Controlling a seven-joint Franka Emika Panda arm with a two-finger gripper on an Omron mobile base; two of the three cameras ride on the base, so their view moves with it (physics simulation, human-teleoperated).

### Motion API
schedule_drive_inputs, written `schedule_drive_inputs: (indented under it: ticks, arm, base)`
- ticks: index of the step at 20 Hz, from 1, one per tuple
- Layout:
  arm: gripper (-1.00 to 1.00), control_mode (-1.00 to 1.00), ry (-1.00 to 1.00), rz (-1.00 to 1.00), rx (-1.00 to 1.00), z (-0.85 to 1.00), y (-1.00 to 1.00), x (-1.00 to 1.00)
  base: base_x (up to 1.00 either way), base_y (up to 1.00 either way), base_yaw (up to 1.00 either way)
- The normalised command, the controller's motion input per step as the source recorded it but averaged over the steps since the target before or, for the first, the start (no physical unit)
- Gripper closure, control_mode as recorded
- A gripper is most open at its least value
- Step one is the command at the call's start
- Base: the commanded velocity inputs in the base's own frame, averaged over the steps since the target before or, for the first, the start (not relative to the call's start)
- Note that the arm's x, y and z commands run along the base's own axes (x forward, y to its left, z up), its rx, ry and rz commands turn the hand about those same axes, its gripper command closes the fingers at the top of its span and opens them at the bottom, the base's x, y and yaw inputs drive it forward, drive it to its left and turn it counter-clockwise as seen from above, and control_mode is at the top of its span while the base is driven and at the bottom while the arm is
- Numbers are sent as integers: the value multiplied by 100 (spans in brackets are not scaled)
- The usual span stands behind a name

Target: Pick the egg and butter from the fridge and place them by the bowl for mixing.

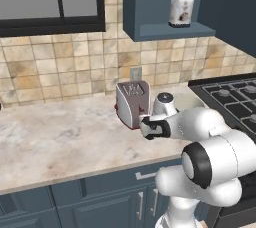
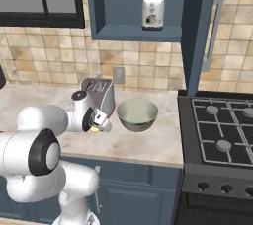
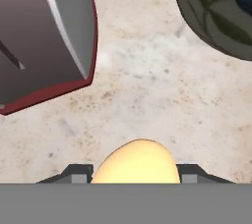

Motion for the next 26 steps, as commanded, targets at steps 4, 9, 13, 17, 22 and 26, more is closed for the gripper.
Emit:
schedule_drive_inputs:
  ticks: [4,9,13,17,22,26]
  arm:
    - [100,-100,0,0,0,-10,-8,37]
    - [100,-100,0,0,0,-5,-6,35]
    - [-100,-100,0,0,0,-9,-2,33]
    - [-100,-100,0,0,0,0,0,1]
    - [-100,-100,0,0,0,0,0,0]
    - [-100,-100,-6,0,0,32,1,0]
  base:
    - [0,0,0]
    - [0,0,0]
    - [0,0,0]
    - [0,0,0]
    - [0,0,0]
    - [0,0,0]
